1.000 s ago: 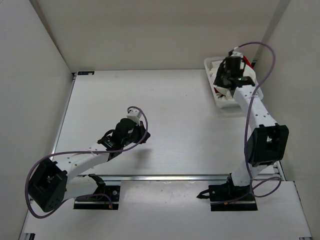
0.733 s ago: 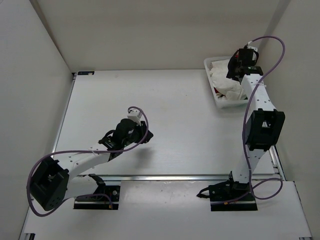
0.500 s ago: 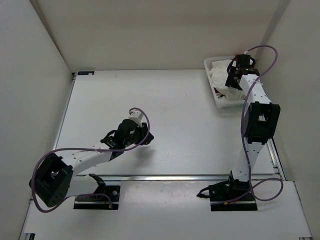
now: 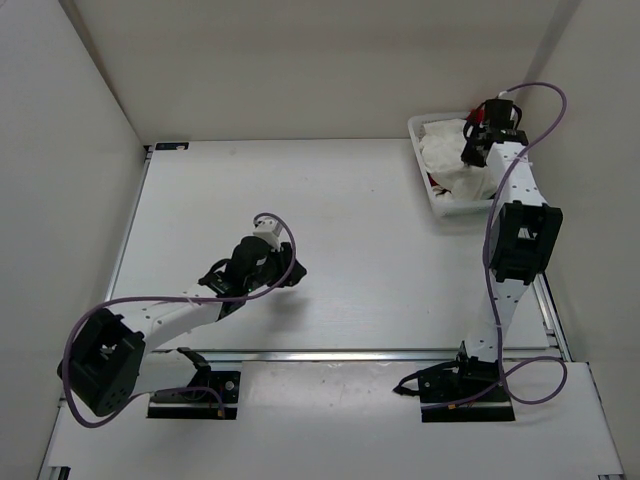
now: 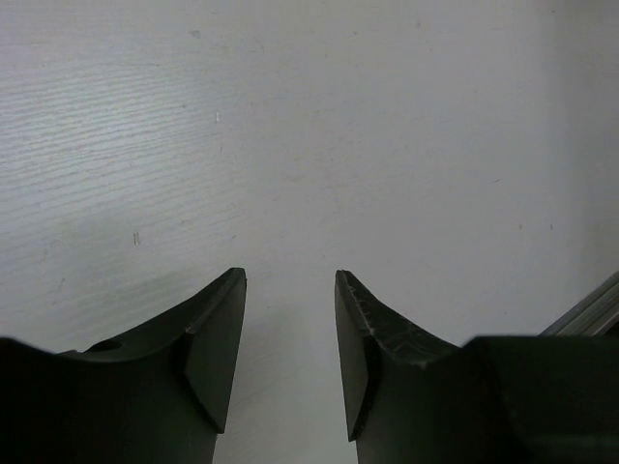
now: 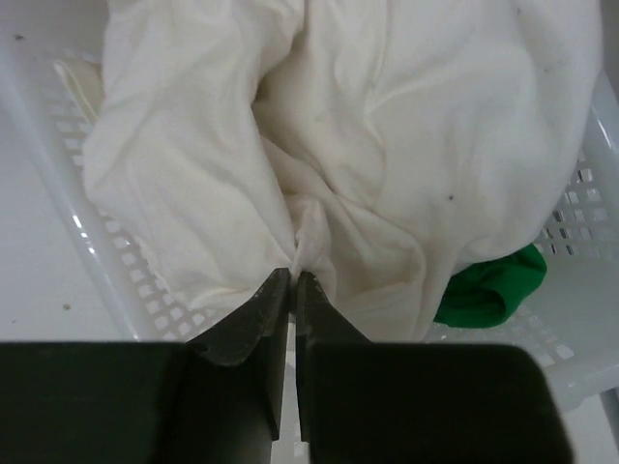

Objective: Fold and stack the t-shirts
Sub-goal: Grab crumpled tshirt from bin with the right arm, then move the tshirt to the center of the board

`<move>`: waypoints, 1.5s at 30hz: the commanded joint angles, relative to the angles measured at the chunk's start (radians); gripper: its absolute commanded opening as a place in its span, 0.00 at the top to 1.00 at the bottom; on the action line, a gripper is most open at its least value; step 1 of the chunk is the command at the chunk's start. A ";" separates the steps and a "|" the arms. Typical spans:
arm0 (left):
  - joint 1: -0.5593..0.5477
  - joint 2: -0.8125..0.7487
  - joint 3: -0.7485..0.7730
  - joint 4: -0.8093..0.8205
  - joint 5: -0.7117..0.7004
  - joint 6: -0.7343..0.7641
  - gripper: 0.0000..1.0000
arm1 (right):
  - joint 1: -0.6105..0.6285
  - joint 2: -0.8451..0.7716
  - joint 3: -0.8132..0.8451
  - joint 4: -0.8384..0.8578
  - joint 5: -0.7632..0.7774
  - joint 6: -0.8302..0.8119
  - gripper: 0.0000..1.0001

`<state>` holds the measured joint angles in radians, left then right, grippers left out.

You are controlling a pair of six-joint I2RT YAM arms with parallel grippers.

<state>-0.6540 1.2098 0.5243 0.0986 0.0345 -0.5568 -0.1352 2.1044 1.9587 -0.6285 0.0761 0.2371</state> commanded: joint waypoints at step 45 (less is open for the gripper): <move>0.214 -0.009 0.051 0.018 -0.094 -0.152 0.25 | 0.138 -0.603 -0.693 0.518 -0.276 0.152 0.96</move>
<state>-0.3885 1.1213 0.5106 0.0689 -0.0105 -0.7254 0.0471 1.5433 1.1877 -0.0975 -0.3382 0.3927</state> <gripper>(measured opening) 0.753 0.038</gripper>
